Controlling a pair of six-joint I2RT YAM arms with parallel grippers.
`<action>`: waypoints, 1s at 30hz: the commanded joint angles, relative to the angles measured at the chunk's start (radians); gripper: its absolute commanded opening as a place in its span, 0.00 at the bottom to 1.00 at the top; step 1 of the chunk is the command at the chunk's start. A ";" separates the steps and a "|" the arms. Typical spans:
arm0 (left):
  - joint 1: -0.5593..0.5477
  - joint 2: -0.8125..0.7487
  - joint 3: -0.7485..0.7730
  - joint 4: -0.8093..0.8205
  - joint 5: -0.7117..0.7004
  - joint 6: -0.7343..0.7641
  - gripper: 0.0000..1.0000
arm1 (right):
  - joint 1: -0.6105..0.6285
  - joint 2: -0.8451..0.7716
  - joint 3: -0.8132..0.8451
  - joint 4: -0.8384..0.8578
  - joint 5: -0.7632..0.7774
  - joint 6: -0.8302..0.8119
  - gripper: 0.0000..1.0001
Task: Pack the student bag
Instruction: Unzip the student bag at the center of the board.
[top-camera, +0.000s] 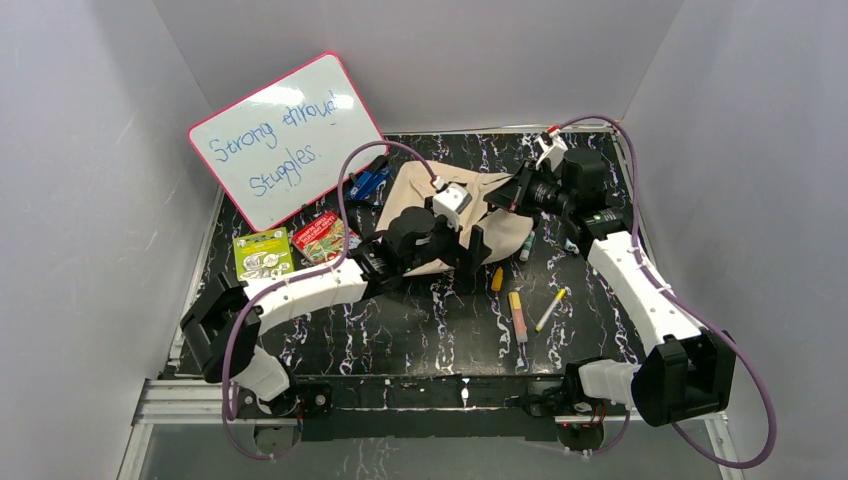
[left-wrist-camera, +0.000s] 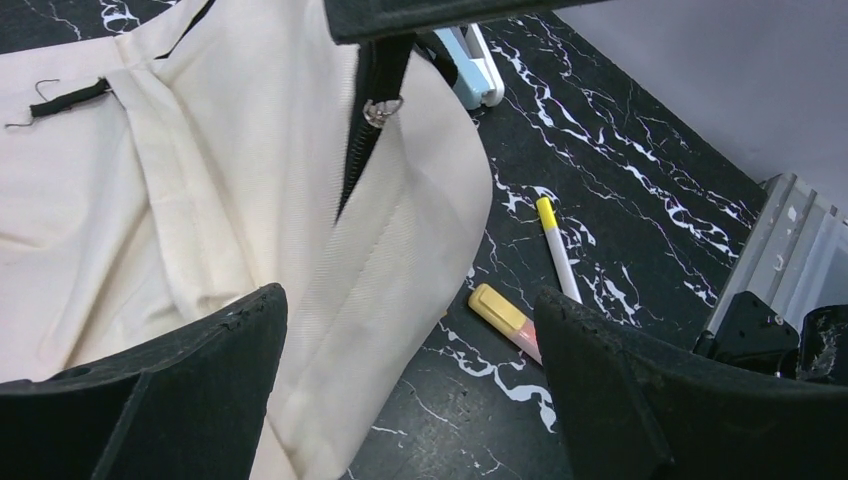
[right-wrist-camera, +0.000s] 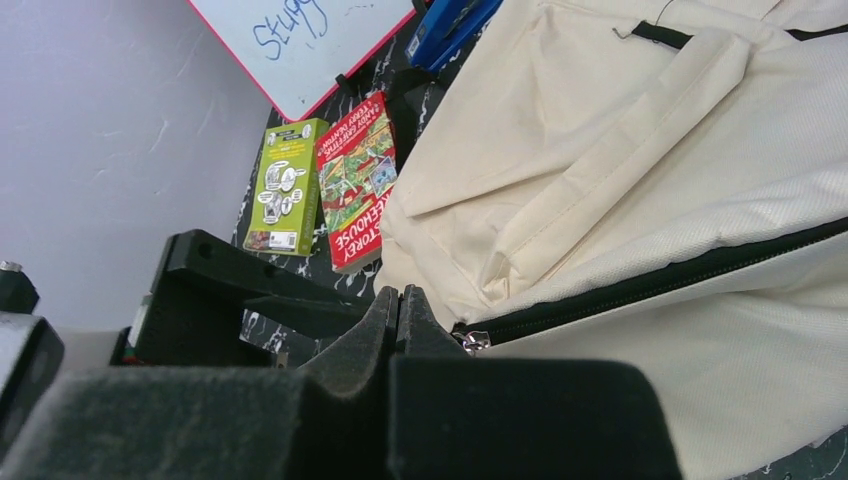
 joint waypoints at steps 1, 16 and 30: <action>-0.031 0.006 0.051 0.032 -0.057 0.023 0.90 | 0.006 -0.053 0.021 0.071 -0.041 0.030 0.00; -0.037 0.087 0.116 -0.093 -0.160 0.054 0.64 | 0.005 -0.078 0.021 0.070 -0.036 0.032 0.00; -0.038 0.049 0.091 -0.131 -0.177 0.044 0.02 | 0.005 -0.064 0.040 0.022 0.155 -0.049 0.00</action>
